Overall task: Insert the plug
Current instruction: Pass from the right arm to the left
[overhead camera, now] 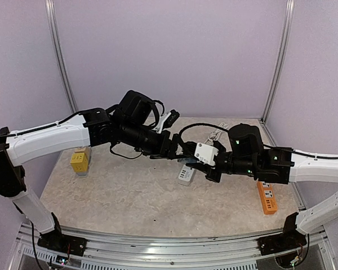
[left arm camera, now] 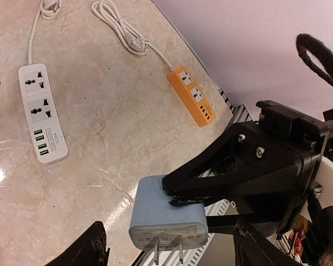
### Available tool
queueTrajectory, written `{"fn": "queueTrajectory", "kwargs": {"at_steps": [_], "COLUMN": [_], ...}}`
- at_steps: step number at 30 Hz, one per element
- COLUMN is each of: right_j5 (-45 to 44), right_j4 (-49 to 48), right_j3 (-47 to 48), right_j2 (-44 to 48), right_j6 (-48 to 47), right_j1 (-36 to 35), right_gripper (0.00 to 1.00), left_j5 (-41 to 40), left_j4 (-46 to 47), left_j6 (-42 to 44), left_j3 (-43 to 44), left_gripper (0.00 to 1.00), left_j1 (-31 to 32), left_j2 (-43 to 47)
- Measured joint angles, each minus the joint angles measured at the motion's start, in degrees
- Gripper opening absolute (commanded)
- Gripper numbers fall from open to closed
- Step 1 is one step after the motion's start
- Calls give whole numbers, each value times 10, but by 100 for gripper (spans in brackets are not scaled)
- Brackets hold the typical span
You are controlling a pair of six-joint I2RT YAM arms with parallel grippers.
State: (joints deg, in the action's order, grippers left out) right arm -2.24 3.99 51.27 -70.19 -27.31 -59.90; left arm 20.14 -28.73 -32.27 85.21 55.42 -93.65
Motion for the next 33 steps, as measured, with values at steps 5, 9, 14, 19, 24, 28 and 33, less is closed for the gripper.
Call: {"fn": "queueTrajectory", "kwargs": {"at_steps": [5,9,14,19,24,28,33], "right_j5": [-3,-3,-3,-4,-9,-11,-6], "right_j4": [0,0,0,-5,-5,-10,-28], "right_j3": [7,7,15,20,20,17,-16], "right_j2": [-10,-12,-12,-12,-13,-12,17], "right_j6": [0,0,0,0,-1,2,22], "right_j1": [0,-2,-3,-4,-5,-5,-7], "right_gripper": [0,0,0,0,14,63,100], "left_j5": [6,8,8,14,21,23,33], "left_j4": [7,8,8,12,17,26,73], "left_j6": [-1,-2,-3,-7,-9,-9,-3], "left_j3": [6,6,6,6,6,1,-44], "left_gripper": [74,73,61,37,16,5,0], "left_j1": [0,0,-2,-5,-6,-7,-7], "left_j2": [-5,-13,-17,-17,-18,-18,-12]}}
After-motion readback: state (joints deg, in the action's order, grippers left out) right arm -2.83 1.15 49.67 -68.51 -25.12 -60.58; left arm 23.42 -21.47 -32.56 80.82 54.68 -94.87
